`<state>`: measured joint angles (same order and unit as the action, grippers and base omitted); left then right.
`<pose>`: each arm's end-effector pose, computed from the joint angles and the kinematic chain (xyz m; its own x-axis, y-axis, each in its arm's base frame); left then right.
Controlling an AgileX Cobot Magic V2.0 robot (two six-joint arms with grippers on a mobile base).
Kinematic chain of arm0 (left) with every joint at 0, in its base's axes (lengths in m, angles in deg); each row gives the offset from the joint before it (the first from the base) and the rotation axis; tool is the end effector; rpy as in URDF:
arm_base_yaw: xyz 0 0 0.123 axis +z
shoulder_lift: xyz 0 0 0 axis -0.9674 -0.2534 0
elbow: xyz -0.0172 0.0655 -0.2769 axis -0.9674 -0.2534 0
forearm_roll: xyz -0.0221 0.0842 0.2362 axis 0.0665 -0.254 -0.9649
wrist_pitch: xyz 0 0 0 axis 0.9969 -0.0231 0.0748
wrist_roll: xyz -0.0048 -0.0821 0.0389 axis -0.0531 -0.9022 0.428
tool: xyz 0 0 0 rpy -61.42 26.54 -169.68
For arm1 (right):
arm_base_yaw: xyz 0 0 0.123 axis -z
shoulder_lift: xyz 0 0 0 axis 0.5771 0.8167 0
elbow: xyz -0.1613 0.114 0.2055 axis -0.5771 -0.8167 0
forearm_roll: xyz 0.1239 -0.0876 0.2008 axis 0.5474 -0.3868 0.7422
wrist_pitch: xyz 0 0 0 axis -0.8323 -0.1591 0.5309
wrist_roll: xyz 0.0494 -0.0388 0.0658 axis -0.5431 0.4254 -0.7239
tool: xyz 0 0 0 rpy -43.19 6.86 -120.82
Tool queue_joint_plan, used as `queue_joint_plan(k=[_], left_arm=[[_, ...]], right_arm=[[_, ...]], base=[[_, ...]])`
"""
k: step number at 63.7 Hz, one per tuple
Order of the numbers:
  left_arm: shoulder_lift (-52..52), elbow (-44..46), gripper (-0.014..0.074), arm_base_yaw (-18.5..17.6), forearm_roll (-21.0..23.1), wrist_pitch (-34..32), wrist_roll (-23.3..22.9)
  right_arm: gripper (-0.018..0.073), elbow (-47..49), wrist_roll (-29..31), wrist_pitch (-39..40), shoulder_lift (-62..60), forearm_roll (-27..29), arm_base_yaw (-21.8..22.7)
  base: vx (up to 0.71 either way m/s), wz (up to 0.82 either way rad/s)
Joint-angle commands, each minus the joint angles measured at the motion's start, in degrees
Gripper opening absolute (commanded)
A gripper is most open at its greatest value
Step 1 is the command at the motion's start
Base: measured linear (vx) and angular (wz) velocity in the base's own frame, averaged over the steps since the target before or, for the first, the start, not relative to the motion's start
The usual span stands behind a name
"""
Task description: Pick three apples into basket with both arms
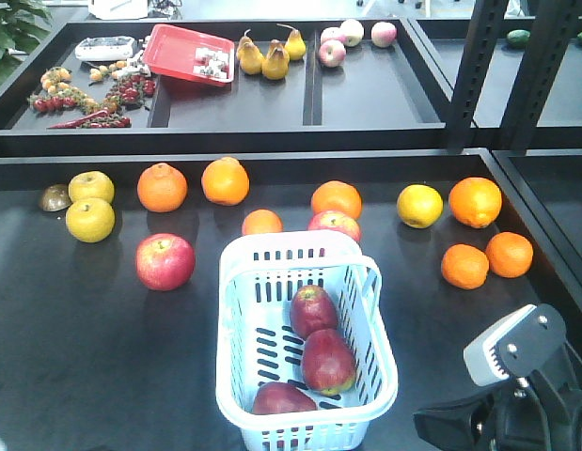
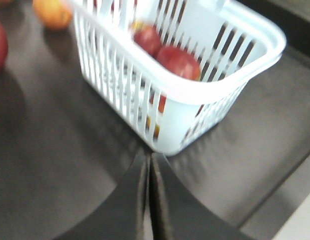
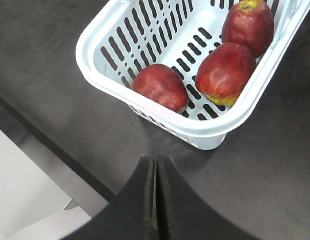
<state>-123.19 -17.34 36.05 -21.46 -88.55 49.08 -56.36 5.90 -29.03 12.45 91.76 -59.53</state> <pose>0.0800 -0.0671 0.1643 -0.4576 0.1233 -0.8806 0.5645 0.8055 -0.1805 0.1269 0.0904 0.2353 -0.6517 -0.3054 -0.6943 -0.6042 0.7624 0.2317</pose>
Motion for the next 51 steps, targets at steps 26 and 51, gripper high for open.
queue_joint_plan(k=[26, 51], left_arm=[[32.6, -1.3, -0.0007, 17.1, 7.0, 1.9, 19.3], [41.3, -1.3, -0.0007, 32.7, 4.5, 6.8, 17.0]], right_arm=[[-0.0007, 1.5, 0.5, 1.3, -0.5, 1.2, 0.1], [-0.0007, 1.5, 0.5, 0.6, -0.5, 1.2, 0.1]], base=[[0.00, 0.00], [0.00, 0.00]])
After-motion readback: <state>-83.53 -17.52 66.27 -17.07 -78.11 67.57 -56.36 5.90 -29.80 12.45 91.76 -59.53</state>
